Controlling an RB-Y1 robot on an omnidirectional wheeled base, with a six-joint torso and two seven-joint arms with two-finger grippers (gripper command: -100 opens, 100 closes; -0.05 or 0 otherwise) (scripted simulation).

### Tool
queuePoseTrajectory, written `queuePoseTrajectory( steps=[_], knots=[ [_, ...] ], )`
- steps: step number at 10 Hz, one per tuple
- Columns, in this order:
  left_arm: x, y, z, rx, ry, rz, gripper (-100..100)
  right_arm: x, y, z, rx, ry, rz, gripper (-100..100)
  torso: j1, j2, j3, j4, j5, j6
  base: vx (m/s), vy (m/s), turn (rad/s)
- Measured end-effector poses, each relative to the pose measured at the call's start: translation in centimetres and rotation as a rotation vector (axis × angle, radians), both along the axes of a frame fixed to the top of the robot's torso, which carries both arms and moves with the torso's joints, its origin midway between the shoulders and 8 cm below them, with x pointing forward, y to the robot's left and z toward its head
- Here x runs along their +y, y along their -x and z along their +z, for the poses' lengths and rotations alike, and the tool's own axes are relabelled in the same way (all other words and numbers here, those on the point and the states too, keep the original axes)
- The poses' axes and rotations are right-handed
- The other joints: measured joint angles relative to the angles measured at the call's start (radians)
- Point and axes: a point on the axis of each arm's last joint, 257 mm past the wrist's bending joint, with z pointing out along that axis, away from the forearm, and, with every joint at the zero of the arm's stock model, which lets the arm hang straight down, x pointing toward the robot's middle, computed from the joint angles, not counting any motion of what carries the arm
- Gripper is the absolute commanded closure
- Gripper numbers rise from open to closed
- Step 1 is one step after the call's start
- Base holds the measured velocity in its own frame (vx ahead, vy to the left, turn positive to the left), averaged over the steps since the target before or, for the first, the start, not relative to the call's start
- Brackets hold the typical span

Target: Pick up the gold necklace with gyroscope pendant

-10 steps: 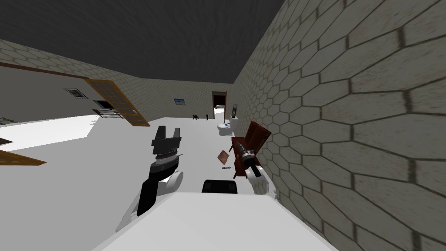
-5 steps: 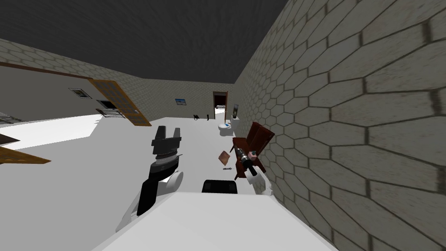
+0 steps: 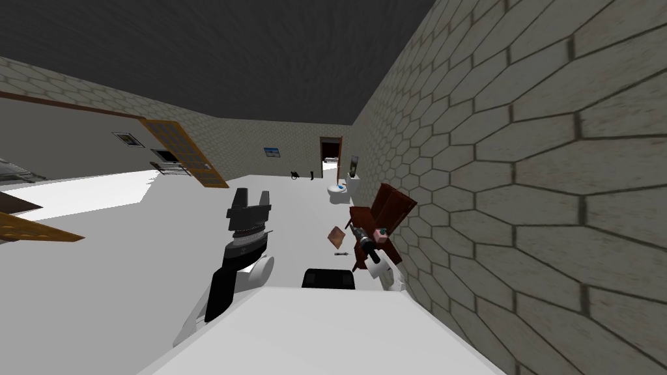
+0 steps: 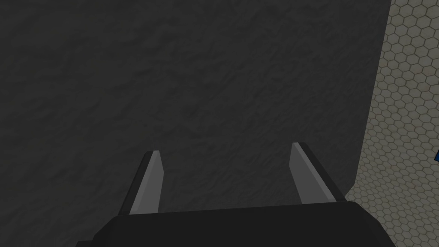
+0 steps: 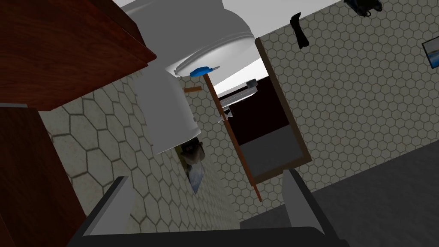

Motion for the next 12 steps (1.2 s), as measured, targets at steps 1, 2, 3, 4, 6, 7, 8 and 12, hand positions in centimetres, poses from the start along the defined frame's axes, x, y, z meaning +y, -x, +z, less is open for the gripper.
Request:
queuePoseTrajectory(
  steps=[1, 2, 3, 4, 6, 7, 8, 12],
  knots=[
    [0.0, 0.0, 0.0, 0.000, 0.000, 0.000, 0, -0.2, 0.4, -1.4, 0.030, 0.046, 0.008, -100, 0.000, 0.000, 0.000, 0.000, 0.000, 0.000, 0.056, 0.022, 0.053],
    [0.0, 0.0, 0.0, 0.000, 0.000, 0.000, 0, -0.5, 0.7, -2.7, 0.062, 0.109, 0.022, -100, 0.001, -0.001, 0.000, 0.000, 0.000, 0.000, 0.050, 0.014, 0.022],
    [0.0, 0.0, 0.0, 0.000, 0.000, 0.000, 0, -0.9, 1.0, -3.7, 0.089, 0.146, 0.027, -100, 0.000, -0.001, 0.000, 0.000, 0.000, 0.000, 0.024, 0.004, -0.003],
    [0.0, 0.0, 0.0, 0.000, 0.000, 0.000, 0, -1.3, 1.2, -4.3, 0.102, 0.159, 0.027, -100, -0.001, 0.001, 0.000, 0.000, 0.000, 0.000, 0.036, 0.006, 0.038],
    [0.0, 0.0, 0.0, 0.000, 0.000, 0.000, 0, -2.2, 1.9, -6.0, 0.138, 0.223, 0.041, -100, 0.000, 0.000, 0.000, 0.000, 0.000, 0.000, 0.040, 0.005, 0.032],
    [0.0, 0.0, 0.0, 0.000, 0.000, 0.000, 0, -2.8, 2.1, -7.1, 0.161, 0.267, 0.051, -100, -0.001, 0.000, 0.000, 0.000, 0.000, 0.000, 0.040, 0.006, 0.025],
    [0.0, 0.0, 0.0, 0.000, 0.000, 0.000, 0, -3.1, 2.6, -7.9, 0.180, 0.295, 0.057, -100, 0.000, 0.000, 0.000, 0.000, 0.000, 0.000, 0.046, 0.013, 0.041],
    [0.0, 0.0, 0.0, 0.000, 0.000, 0.000, 0, -6.4, 5.2, -12.4, 0.303, 0.499, 0.107, -100, -0.001, -0.002, -0.001, -0.001, 0.000, 0.000, 0.075, 0.001, 0.047]
  ],
)
